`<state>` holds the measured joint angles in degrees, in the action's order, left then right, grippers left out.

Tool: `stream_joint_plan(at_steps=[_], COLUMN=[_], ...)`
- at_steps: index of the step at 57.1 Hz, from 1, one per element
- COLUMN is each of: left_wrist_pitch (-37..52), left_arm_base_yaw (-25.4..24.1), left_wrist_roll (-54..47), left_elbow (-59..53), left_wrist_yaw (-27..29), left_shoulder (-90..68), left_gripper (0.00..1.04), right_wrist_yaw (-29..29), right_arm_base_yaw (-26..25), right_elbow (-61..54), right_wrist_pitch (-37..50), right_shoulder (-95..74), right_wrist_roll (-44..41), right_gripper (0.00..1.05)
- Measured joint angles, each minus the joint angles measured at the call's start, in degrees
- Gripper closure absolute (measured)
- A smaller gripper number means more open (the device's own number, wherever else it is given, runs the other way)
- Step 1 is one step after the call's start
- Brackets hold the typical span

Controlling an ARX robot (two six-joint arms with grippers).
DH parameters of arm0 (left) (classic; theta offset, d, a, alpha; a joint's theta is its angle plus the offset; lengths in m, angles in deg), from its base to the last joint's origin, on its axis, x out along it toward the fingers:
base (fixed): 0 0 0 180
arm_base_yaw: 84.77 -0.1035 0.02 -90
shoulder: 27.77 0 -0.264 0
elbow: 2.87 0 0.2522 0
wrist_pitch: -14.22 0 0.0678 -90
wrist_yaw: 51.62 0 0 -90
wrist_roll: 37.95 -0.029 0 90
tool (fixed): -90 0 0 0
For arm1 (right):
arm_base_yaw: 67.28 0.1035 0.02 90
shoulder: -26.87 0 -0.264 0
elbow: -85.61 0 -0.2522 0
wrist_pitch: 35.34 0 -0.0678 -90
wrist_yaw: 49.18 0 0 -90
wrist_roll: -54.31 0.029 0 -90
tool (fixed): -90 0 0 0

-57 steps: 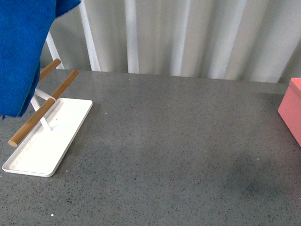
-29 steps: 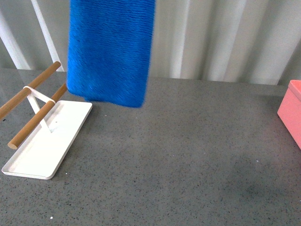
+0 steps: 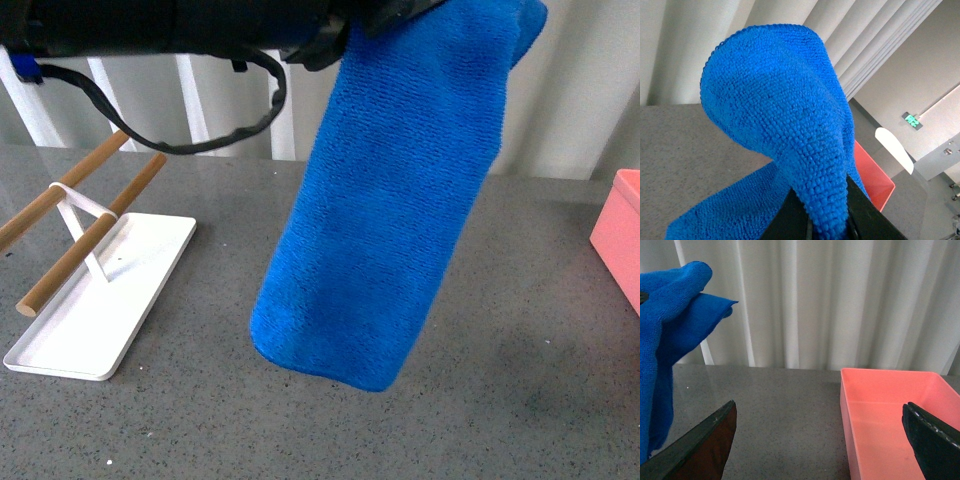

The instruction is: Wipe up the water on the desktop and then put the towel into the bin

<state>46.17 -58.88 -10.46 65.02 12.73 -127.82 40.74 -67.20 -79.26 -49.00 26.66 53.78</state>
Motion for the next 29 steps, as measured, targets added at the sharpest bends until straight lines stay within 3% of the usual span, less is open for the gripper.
stream_joint_plan(at_steps=[10,21,29], left_wrist_pitch=[9.70,13.99,14.23], left_arm_base_yaw=[2.60,4.66,5.31], left_wrist_roll=[4.79,7.96,9.31], left_elbow=[-1.73,-2.82,-3.08], left_wrist_yaw=[0.35,1.11,2.14], left_shoulder=[-1.66,-2.82,-3.02], left_gripper=[1.00,1.00,1.00], right_wrist_yaw=[0.00,-0.04,-14.36], right_arm_base_yaw=[0.00,0.00,-4.31], right_elbow=[0.00,0.00,5.99], right_wrist_pitch=[0.00,-0.02,-15.69], right_shoulder=[0.00,-0.02,-8.79], right_wrist_roll=[0.00,-0.02,-4.90], right_gripper=[0.07,0.07,0.07])
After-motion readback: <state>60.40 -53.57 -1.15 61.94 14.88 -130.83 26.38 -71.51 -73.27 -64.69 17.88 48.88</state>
